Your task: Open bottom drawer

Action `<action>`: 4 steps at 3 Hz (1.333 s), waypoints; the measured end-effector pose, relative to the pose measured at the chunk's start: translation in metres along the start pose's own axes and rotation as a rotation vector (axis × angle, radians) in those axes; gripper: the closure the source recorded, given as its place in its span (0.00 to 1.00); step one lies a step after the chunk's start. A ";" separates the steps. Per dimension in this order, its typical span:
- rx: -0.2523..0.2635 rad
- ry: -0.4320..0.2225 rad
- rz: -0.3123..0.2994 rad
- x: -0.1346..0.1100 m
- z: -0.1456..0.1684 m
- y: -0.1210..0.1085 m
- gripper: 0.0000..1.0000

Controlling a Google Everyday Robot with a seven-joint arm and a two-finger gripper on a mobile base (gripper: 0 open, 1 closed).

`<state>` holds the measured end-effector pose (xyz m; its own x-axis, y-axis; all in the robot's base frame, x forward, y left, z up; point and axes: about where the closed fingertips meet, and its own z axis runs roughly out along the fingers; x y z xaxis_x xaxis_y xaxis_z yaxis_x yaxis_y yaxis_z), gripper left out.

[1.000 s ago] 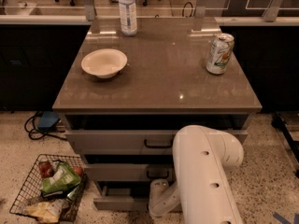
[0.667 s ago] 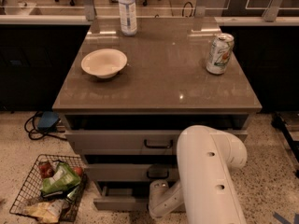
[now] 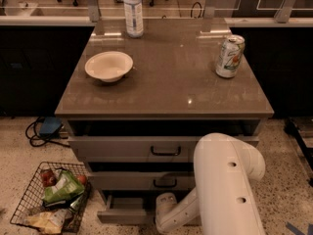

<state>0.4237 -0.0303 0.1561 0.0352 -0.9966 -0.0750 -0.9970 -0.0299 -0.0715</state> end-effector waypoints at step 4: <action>0.032 0.028 0.032 0.003 -0.007 0.022 1.00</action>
Offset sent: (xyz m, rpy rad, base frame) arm -0.1301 -0.0281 0.0634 -0.1535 -0.1520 -0.2212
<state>0.4009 -0.0350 0.1617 0.0009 -0.9988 -0.0497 -0.9948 0.0041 -0.1015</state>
